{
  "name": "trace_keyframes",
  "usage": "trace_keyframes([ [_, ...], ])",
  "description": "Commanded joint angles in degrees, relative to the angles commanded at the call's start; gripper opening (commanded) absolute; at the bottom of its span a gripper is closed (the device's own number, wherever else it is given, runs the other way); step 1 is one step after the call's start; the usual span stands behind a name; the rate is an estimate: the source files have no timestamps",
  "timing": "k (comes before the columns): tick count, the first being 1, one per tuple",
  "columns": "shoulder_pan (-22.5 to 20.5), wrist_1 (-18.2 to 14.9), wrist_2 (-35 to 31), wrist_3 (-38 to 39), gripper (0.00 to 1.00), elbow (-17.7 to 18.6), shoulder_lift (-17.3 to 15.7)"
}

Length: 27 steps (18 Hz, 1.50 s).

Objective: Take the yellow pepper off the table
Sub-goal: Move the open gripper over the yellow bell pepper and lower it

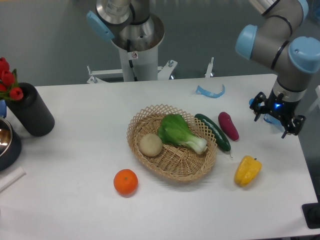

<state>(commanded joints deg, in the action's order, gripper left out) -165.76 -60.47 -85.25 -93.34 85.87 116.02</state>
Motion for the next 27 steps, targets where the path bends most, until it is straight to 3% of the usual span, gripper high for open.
trace_keyframes([
  [7,0.00,0.00,0.17,0.09,1.00,0.18,-0.09],
  [11,-1.14,0.09,4.65,1.13,1.00,1.31,-0.17],
  [14,-0.18,0.26,4.31,2.72,1.00,1.41,0.00],
  [17,1.92,-0.09,4.13,3.33,1.00,0.27,1.40],
  [22,4.83,-5.79,-2.00,4.57,1.00,-3.86,2.89],
  [24,6.75,-5.54,-6.22,5.62,1.00,-4.74,4.03],
  [27,8.17,-5.45,-6.94,10.79,1.00,-6.85,5.97],
])
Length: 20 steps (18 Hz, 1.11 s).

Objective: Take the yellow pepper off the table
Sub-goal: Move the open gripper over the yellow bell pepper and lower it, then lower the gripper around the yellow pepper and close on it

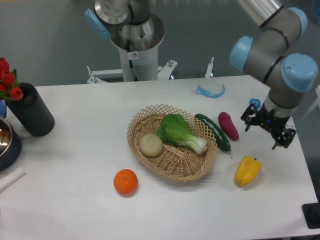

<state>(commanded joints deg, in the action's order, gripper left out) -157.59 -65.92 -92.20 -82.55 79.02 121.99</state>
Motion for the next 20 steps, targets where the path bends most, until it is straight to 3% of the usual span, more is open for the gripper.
trace_keyframes([
  [7,4.22,0.09,-2.02,10.46,1.00,-3.95,4.22],
  [12,5.45,0.18,-4.48,12.40,1.00,-4.22,5.01],
  [17,7.12,6.32,-6.42,13.46,1.00,-4.31,7.56],
  [20,7.56,6.94,-6.42,13.81,1.00,-4.31,8.35],
])
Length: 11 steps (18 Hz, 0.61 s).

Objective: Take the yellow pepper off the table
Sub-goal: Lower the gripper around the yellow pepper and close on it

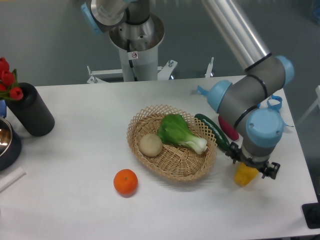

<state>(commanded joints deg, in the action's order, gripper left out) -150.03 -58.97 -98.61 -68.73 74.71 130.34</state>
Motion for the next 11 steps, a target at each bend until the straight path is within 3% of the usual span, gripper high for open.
trace_keyframes([
  [11,1.50,0.00,-5.36,0.53,1.00,-0.26,2.55],
])
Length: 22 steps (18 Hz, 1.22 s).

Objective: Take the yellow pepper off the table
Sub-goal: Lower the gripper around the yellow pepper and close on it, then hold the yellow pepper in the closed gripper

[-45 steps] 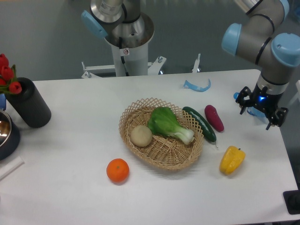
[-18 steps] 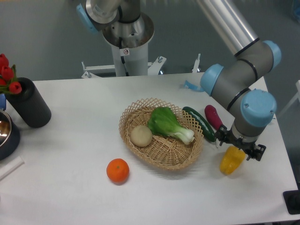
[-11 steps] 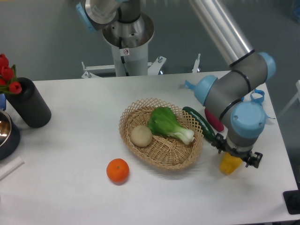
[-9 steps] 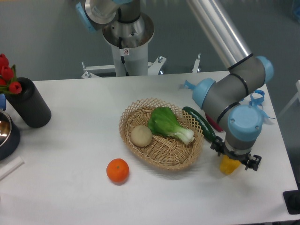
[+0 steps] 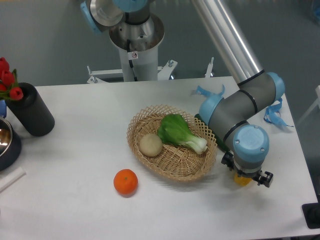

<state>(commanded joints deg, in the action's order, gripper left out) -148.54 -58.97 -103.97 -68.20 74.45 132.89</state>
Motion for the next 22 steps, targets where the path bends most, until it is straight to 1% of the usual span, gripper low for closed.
trace_keyframes([
  [3,0.44,0.00,0.18,0.44,1.00,-0.79,1.14],
  [8,0.88,0.00,0.09,0.62,1.00,-0.79,1.76],
  [9,0.88,0.00,0.09,0.53,0.99,-0.79,1.76],
  [15,0.79,-0.26,0.09,0.44,0.82,-0.79,1.41],
  [17,0.79,-0.26,0.09,0.35,0.81,-0.79,1.32],
  [22,0.70,-0.35,0.09,0.18,0.73,-0.79,1.23],
])
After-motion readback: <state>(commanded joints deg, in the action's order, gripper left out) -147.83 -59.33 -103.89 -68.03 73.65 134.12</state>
